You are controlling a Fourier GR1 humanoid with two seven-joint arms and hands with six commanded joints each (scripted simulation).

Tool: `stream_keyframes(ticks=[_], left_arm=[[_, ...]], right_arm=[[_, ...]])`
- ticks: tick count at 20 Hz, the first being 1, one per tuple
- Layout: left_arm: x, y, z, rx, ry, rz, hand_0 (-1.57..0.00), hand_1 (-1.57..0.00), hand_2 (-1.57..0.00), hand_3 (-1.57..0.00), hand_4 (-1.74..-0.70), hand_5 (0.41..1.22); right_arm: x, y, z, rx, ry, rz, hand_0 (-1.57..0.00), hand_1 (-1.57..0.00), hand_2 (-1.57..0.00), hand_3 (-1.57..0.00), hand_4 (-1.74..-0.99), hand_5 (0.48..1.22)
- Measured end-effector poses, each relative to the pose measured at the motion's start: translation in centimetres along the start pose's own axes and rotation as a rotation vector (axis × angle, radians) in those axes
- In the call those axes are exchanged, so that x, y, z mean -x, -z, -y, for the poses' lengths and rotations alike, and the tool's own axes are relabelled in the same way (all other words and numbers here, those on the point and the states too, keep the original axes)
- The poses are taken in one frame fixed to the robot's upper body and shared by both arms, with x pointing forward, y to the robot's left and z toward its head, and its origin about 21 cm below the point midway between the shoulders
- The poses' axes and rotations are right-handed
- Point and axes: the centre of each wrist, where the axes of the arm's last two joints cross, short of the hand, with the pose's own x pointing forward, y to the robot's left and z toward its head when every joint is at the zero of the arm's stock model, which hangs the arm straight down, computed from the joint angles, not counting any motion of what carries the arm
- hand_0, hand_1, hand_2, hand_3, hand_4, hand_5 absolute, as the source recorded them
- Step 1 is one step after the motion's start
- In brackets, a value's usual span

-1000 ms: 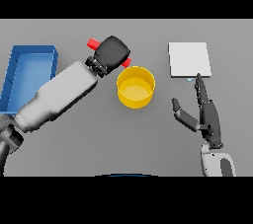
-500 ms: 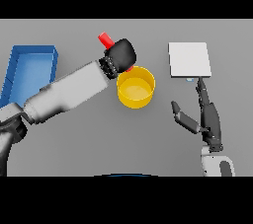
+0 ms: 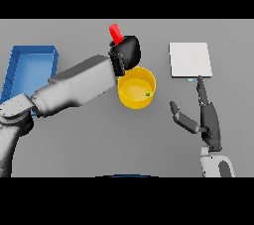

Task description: Pick up the red beaker and tilt it to pour out 1 green nut into yellow bowl. Pick up the yellow bowl and place it on the metallic measuring scale.

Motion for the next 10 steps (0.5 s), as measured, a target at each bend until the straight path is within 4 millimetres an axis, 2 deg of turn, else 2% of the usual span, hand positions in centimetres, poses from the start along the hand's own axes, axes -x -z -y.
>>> stream_keyframes(ticks=[5, 7, 8, 9, 10], left_arm=[[0.9, 0.0, -1.4, -0.016, 0.104, 0.02, -1.57, -1.57, -1.57, -1.57, -1.73, 1.221], [3.3, -0.5, -2.0, -0.021, 0.097, 0.001, -1.57, -1.57, -1.57, -1.57, -1.73, 1.221], [4.9, -0.9, -2.4, -0.033, 0.093, -0.035, -1.57, -1.57, -1.57, -1.49, -1.73, 1.221], [6.4, -1.4, -2.6, -0.048, 0.083, -0.062, -1.57, -1.57, -1.4, -1.51, -1.68, 1.221], [7.9, -2.0, -3.1, -0.057, 0.071, -0.099, -1.57, -1.57, -1.43, -1.27, -1.69, 1.221]], right_arm=[[0.7, 0.0, 0.2, 0.005, -0.014, 0.013, 0.0, 0.0, 0.0, 0.0, -1.206, 0.592], [0.4, 0.1, 0.0, 0.009, -0.008, 0.016, 0.0, 0.0, 0.0, 0.0, -1.209, 0.592], [0.4, 0.1, 0.1, 0.011, -0.01, 0.024, 0.0, 0.0, 0.0, 0.0, -1.203, 0.592], [0.4, -0.1, -0.2, 0.002, -0.013, 0.03, 0.0, 0.0, 0.0, 0.0, -1.201, 0.592], [0.4, 0.2, 0.0, 0.009, -0.014, 0.02, 0.0, 0.0, 0.0, 0.0, -1.19, 0.594]])
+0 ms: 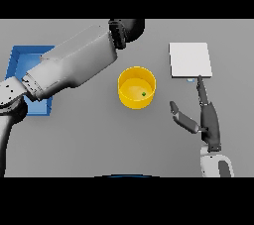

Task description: Pick up the red beaker and tilt it to pour out 1 green nut into yellow bowl. Pick up the yellow bowl and place it on the metallic measuring scale.

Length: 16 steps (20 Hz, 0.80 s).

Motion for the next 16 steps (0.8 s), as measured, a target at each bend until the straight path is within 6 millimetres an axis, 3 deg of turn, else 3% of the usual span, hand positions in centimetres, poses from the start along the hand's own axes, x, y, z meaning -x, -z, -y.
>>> stream_keyframes(ticks=[1, 3, 6, 9, 12, 16], left_arm=[[1.8, -0.4, -0.2, -0.016, -0.018, -0.043, -1.57, -1.57, -1.46, -1.04, -1.7, 1.221], [5.6, -1.6, 0.0, -0.036, -0.079, -0.094, -1.57, -1.57, -1.5, -1.23, -1.7, 1.221], [9.9, -2.8, 0.1, -0.023, -0.242, -0.252, -1.57, -1.57, -1.53, -1.4, -1.72, 1.221], [13.5, -4.6, 4.4, -0.003, -0.581, -0.424, -1.57, -1.57, -1.55, -1.36, -1.73, 1.221], [15.4, -6.9, 9.7, -0.026, -0.925, -0.594, -1.57, -1.57, -1.56, -1.38, -1.73, 1.221], [14.8, -9.8, 16.8, -0.104, -1.248, -0.721, -1.57, -1.57, -1.57, -1.43, -1.74, 1.221]], right_arm=[[0.0, 0.0, -0.4, -0.007, 0.004, 0.01, 0.0, 0.0, 0.0, 0.0, -1.186, 0.596], [-0.1, 0.2, 0.0, -0.009, 0.021, 0.007, 0.0, 0.0, 0.0, 0.0, -1.181, 0.593], [-0.2, 0.5, 0.0, -0.019, 0.065, 0.015, 0.0, 0.0, 0.0, 0.0, -1.193, 0.597], [-0.4, 0.8, 0.0, -0.025, 0.067, 0.011, 0.0, 0.0, 0.0, 0.0, -1.209, 0.593], [-0.1, 0.8, 0.1, -0.031, 0.079, 0.009, 0.0, 0.0, 0.0, 0.0, -1.222, 0.59], [0.2, 0.9, 0.4, -0.041, 0.054, 0.037, 0.0, 0.0, 0.0, 0.0, -1.226, 0.587]])
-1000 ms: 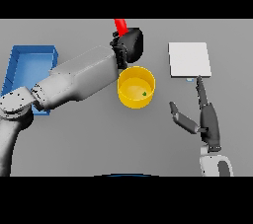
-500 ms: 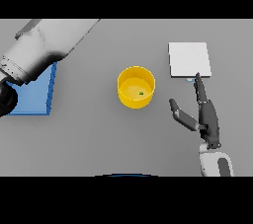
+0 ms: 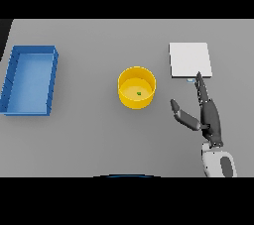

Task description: Pick up the red beaker and tilt it to pour out 1 green nut into yellow bowl. Pick up the yellow bowl and place it on the metallic measuring scale.

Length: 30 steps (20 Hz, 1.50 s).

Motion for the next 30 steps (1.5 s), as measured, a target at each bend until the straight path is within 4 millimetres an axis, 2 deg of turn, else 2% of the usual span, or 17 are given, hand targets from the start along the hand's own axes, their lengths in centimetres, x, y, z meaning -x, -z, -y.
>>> stream_keyframes(ticks=[2, 4, 7, 10, 14, 17, 18, 20, 21, 23, 24, 25, 26, 27, 28, 30], left_arm=[[2.6, -0.7, 1.2, -0.029, -0.121, -0.112, -1.57, -1.57, -1.57, -1.41, -1.74, 1.221], [5.0, -1.8, 3.4, -0.067, -0.254, -0.193, -1.57, -1.57, -1.57, -1.45, -1.74, 1.221], [7.5, -4.1, 6.8, -0.103, -0.393, -0.317, -1.57, -1.57, -1.57, -1.46, -1.74, 1.221], [8.5, -7.1, 9.7, -0.104, -0.478, -0.447, -1.57, -1.57, -1.57, -1.45, -1.74, 1.221], [9.2, -11.0, 13.4, -0.088, -0.536, -0.506, -1.57, -1.57, -1.57, -1.45, -1.74, 1.221], [9.0, -12.6, 15.8, -0.06, -0.58, -0.556, -1.57, -1.57, -1.57, -1.49, -1.74, 1.221], [9.2, -13.2, 16.0, -0.063, -0.583, -0.563, -1.57, -1.57, -1.57, -1.51, -1.74, 1.221], [9.1, -13.6, 16.8, -0.061, -0.594, -0.574, -1.57, -1.57, -1.57, -1.53, -1.74, 1.166], [9.1, -13.8, 17.2, -0.052, -0.592, -0.586, -1.57, -1.57, -1.57, -1.54, -1.74, 1.117], [9.0, -14.3, 17.8, -0.041, -0.583, -0.6, -1.57, -1.57, -1.57, -1.55, -1.74, 0.967], [9.1, -14.4, 18.0, -0.031, -0.564, -0.612, -1.57, -1.57, -1.57, -1.55, -1.67, 0.908], [9.2, -14.6, 17.9, -0.014, -0.549, -0.602, -1.57, -1.57, -1.57, -1.5, -1.53, 0.865], [9.3, -14.6, 17.8, 0.004, -0.532, -0.599, -1.56, -1.45, -1.43, -1.36, -1.37, 0.83], [9.2, -14.7, 17.8, 0.017, -0.528, -0.587, -1.46, -1.18, -1.19, -1.13, -1.23, 0.803], [9.1, -15.2, 17.7, 0.095, -0.537, -0.56, -1.17, -0.94, -0.96, -0.9, -1.12, 0.778], [9.3, -15.7, 17.0, 0.207, -0.528, -0.538, -0.75, -0.6, -0.61, -0.58, -0.97, 0.74]], right_arm=[[0.2, -0.3, 0.1, -0.013, -0.014, 0.005, 0.0, 0.0, 0.0, 0.0, -1.217, 0.595], [0.3, -0.3, 0.2, -0.021, -0.013, 0.005, 0.0, 0.0, 0.0, 0.0, -1.212, 0.604], [0.2, -0.2, 0.4, -0.037, -0.041, -0.005, 0.0, 0.0, 0.0, 0.0, -1.21, 0.631], [-0.1, 0.1, 0.2, -0.055, -0.053, 0.006, 0.0, 0.0, 0.0, 0.0, -1.206, 0.653], [0.1, -0.2, 0.1, -0.054, -0.06, -0.008, 0.0, 0.0, 0.0, 0.0, -1.217, 0.664], [0.0, -0.3, 0.1, -0.051, -0.062, -0.006, 0.0, 0.0, 0.0, 0.0, -1.216, 0.664], [-0.1, -0.4, 0.0, -0.05, -0.058, -0.003, 0.0, 0.0, 0.0, 0.0, -1.217, 0.666], [0.3, -0.1, 0.1, -0.054, -0.063, -0.01, 0.0, 0.0, 0.0, 0.0, -1.214, 0.666], [0.1, -0.6, 0.0, -0.053, -0.065, 0.01, 0.0, 0.0, 0.0, 0.0, -1.207, 0.665], [-0.1, -0.5, 0.1, -0.052, -0.069, 0.011, 0.0, 0.0, 0.0, 0.0, -1.205, 0.664], [-0.1, -0.3, 0.0, -0.058, -0.056, 0.006, 0.0, 0.0, 0.0, 0.0, -1.202, 0.667], [0.1, -0.5, 0.3, -0.051, -0.059, 0.011, 0.0, 0.0, 0.0, 0.0, -1.197, 0.664], [0.1, -0.5, 0.4, -0.048, -0.062, 0.009, 0.0, 0.0, 0.0, 0.0, -1.192, 0.663], [0.1, -0.4, 0.4, -0.047, -0.06, 0.003, 0.0, 0.0, 0.0, 0.0, -1.188, 0.663], [0.2, -0.4, 0.1, -0.047, -0.049, -0.003, 0.0, 0.0, 0.0, 0.0, -1.187, 0.664], [0.0, -0.7, -0.1, -0.045, -0.049, 0.015, 0.0, 0.0, 0.0, 0.0, -1.181, 0.665]])
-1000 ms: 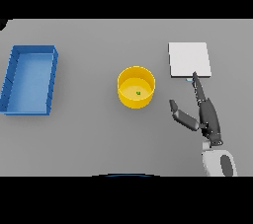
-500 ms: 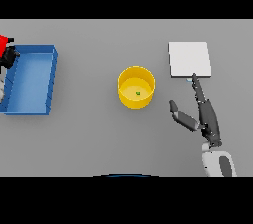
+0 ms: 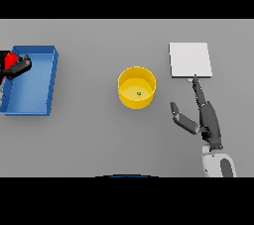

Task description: Pick up the red beaker and tilt it to pour out 1 green nut into yellow bowl. Pick up the yellow bowl and place it on the metallic measuring scale.

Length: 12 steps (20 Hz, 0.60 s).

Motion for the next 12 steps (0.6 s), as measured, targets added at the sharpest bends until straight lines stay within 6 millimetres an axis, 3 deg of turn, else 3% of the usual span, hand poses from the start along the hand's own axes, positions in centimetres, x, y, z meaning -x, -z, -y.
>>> stream_keyframes(ticks=[2, 5, 12], left_arm=[[-0.12, -0.36, -0.51, 0.052, 0.015, 0.01, -0.48, -0.39, -0.39, -0.37, -0.88, 0.71], [-0.26, -0.33, -0.43, 0.087, 0.01, 0.003, -0.24, -0.2, -0.2, -0.19, -0.82, 0.684], [-0.61, -0.04, -0.84, 0.045, -0.054, 0.076, -0.05, -0.04, -0.04, -0.04, -0.79, 0.671]], right_arm=[[-0.24, 0.14, 0.18, 0.001, -0.015, -0.013, 0.0, 0.0, 0.0, 0.0, -1.184, 0.667], [-0.47, -0.12, 0.25, -0.004, -0.009, -0.012, 0.0, 0.0, 0.0, 0.0, -1.187, 0.666], [-0.44, 0.01, 0.13, -0.017, -0.089, -0.035, 0.0, 0.0, 0.0, 0.0, -1.198, 0.662]])
